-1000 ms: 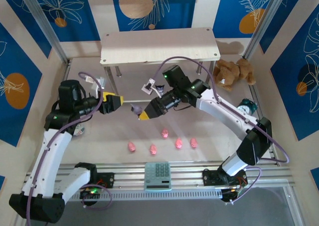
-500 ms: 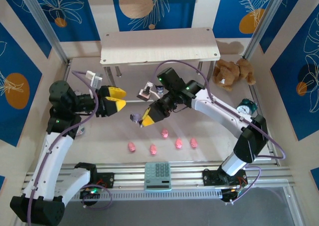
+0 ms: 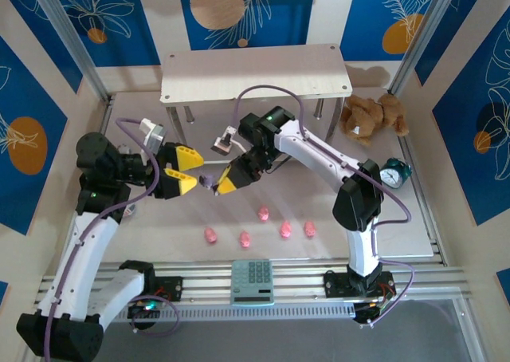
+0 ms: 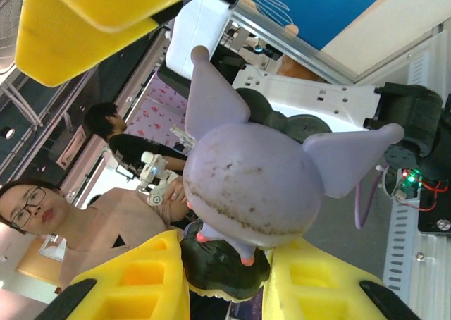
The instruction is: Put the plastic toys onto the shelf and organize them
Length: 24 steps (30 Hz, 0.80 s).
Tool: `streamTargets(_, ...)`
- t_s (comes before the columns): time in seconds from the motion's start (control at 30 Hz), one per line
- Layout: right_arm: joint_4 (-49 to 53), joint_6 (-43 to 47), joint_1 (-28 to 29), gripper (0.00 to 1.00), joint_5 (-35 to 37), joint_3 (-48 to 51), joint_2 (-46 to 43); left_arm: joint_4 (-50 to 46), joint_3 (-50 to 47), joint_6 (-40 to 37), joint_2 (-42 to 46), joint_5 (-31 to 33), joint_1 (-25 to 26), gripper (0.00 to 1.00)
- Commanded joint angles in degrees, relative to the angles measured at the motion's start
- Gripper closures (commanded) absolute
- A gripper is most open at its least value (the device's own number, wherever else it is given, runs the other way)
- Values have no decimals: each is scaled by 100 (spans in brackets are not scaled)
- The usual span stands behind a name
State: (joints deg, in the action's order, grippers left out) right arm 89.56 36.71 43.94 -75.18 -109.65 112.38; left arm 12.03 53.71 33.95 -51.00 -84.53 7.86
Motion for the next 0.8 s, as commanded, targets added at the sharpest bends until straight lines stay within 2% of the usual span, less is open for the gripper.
streamTargets(0.0,1204,385,190,87,-2053,-293,-152,-98,20,-314,-117,-263,-66,27)
streamTargets(0.3,1213,83,163,87,-2059,-461,-293,-100,97,-417,-293,-404,-71,26)
streamTargets(0.77,1214,-539,80,87,-2062,-1742,345,-170,30,-466,49,-472,-26,25)
